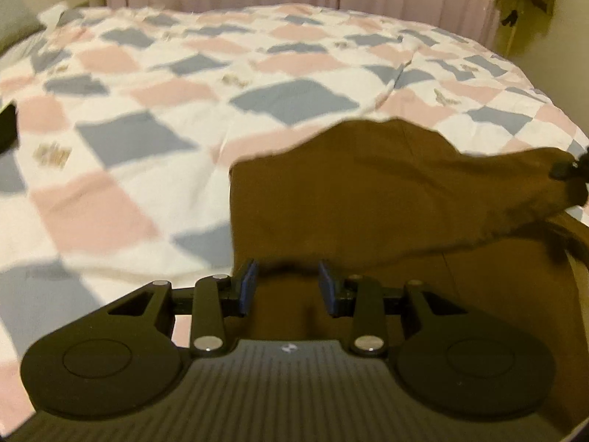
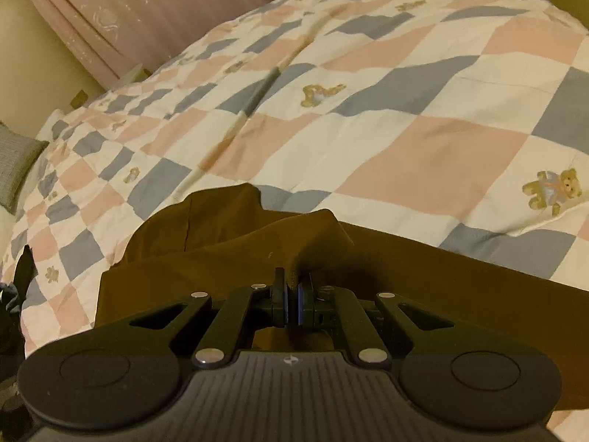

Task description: Fold clothes

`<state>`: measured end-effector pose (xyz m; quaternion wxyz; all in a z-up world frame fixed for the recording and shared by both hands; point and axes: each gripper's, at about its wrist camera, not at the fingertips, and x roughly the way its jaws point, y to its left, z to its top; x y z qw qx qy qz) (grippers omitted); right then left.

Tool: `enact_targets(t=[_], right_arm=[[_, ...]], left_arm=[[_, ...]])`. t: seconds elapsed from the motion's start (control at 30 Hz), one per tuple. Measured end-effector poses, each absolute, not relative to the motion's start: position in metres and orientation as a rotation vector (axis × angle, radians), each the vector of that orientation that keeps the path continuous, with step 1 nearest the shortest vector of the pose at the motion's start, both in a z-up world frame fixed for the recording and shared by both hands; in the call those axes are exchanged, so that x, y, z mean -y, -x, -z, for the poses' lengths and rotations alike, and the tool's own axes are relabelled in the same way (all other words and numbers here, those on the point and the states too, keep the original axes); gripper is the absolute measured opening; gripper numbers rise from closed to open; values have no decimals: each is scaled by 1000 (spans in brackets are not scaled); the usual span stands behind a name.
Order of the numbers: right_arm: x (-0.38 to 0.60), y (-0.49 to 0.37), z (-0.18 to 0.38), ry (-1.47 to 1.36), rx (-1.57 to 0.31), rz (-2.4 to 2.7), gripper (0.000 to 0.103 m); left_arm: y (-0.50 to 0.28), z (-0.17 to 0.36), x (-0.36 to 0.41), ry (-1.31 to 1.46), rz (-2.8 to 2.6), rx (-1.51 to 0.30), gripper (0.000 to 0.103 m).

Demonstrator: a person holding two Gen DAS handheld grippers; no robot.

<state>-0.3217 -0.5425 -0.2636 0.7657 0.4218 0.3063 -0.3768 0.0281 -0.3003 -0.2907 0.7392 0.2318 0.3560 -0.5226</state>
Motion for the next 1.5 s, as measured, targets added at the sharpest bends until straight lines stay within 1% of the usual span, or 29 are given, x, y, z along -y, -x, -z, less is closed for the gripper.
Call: enact_targets(t=[0.17,0.27,0.33,0.4,0.43,0.47,0.5,0.53,0.6,0.7,0.73,0.77,0.9,0.93,0.97,1.03,1.07,1.13,1.23,1.3,1.33,1.4,1.43,1.47,1.5], right_arm=[[548,321,236,-906,-657,829,5],[561,318,248,-939,-778,873,5],[573,314,274,-971,-885,905,7],[582,309,301,-985,-978,926,17],[582,309,304,-971,-988,959,28],[580,310,304,-955,-991,998,46],[579,312,305,-939,-995,1037,55],[574,318,301,-937,-956,1069,61],[556,343,291,-1005,-800,1125,60],[530,386,293,-1209,-532,1185,58],[522,397,298,-1287,-449,1175,54],[516,405,305,-1366,-382,1158,53],[503,411,330,-1474,-284,1182,53],[504,411,335,-1486,-259,1189,50],[505,411,340,-1505,-236,1196,38],[509,409,348,-1539,-210,1190,9],[511,405,347,-1509,-221,1201,9],[510,382,329,-1270,-362,1226,6],[482,308,301,-634,-664,1166,7],[452,259,306,-302,-819,1013,6],[441,243,311,-225,-856,946,6],[424,219,327,-161,-916,833,6],[419,210,336,-151,-960,797,8],[416,203,344,-151,-1002,783,15],[415,201,350,-153,-1026,793,28]], left_arm=[[-46,300,340,-534,1215,-751,32],[-51,320,361,-610,1249,-775,32],[-51,334,370,-679,1249,-768,32],[-54,343,375,-728,1250,-775,32],[-55,345,376,-742,1254,-776,32],[-56,344,376,-743,1263,-774,32],[-58,342,375,-740,1271,-770,32],[-60,339,373,-731,1276,-766,33],[-64,334,369,-705,1281,-770,36],[-71,326,364,-656,1276,-791,36],[-72,324,363,-634,1273,-804,36],[-74,321,361,-613,1271,-817,36],[-73,316,359,-561,1273,-848,37],[-73,315,359,-556,1274,-854,37],[-72,316,360,-556,1274,-859,37],[-71,316,360,-556,1275,-868,37],[-71,317,359,-559,1275,-869,37],[-71,317,358,-561,1273,-873,37],[-74,316,354,-539,1267,-883,37],[-76,317,351,-526,1256,-895,37],[-77,317,349,-521,1249,-901,37],[-78,318,346,-516,1239,-914,37],[-76,317,345,-515,1242,-916,37],[-75,316,343,-514,1246,-917,37],[-74,315,342,-513,1250,-919,37]])
